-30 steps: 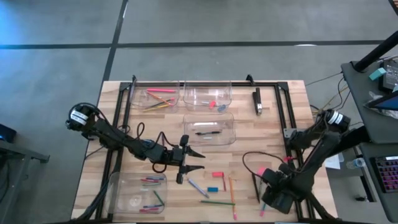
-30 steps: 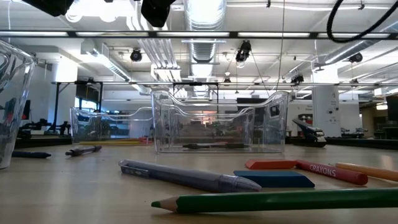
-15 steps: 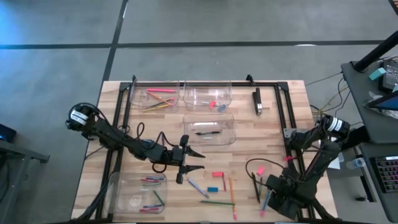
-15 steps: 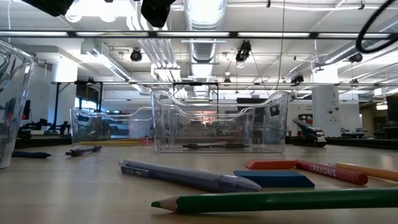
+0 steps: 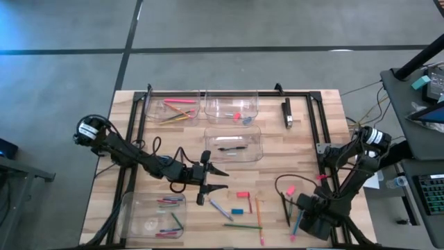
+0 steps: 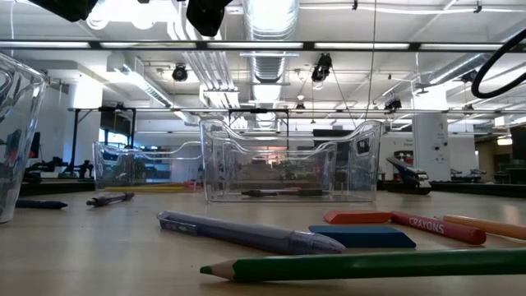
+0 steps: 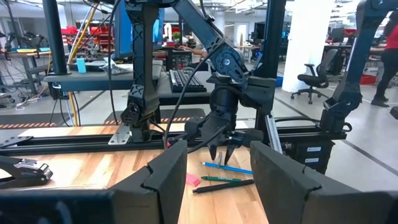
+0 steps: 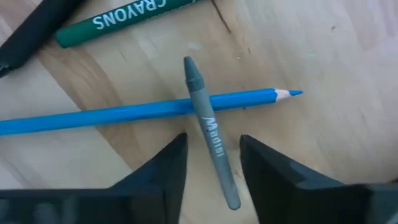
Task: Sort crayons/erasers/pens/pencils in bins
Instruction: Put the gray crayon into the bottom transparent bin
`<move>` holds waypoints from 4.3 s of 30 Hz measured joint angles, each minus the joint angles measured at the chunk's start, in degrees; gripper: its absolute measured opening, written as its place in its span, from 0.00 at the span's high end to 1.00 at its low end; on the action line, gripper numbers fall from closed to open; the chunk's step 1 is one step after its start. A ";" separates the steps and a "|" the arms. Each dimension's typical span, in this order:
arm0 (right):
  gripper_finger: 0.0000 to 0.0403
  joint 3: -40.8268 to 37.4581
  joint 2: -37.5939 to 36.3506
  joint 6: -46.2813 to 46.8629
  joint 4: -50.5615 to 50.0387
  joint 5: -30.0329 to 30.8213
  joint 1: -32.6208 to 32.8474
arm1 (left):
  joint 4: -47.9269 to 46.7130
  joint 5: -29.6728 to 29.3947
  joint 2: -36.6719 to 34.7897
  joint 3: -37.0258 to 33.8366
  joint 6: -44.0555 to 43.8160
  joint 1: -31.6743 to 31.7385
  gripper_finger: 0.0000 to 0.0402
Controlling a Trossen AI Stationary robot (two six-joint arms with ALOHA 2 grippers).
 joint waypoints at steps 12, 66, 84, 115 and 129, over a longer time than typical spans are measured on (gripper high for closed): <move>0.93 -0.24 -1.63 1.21 -0.21 -2.04 0.02 | 0.00 0.00 0.00 0.00 -0.03 0.00 0.60; 0.94 7.58 -3.99 -72.55 53.98 48.49 -23.02 | 2.51 1.55 14.78 12.90 -6.27 0.66 0.32; 0.94 7.58 -3.99 -72.70 53.89 48.85 -23.68 | 3.30 2.43 14.80 12.87 -6.10 0.63 0.95; 0.38 7.66 -4.84 -73.53 48.55 45.06 -19.88 | -51.46 3.48 -8.88 12.83 -14.68 -1.75 0.97; 0.42 7.66 -4.84 -72.59 48.53 45.03 -19.81 | -74.64 3.71 -19.91 12.72 -28.66 -16.06 0.97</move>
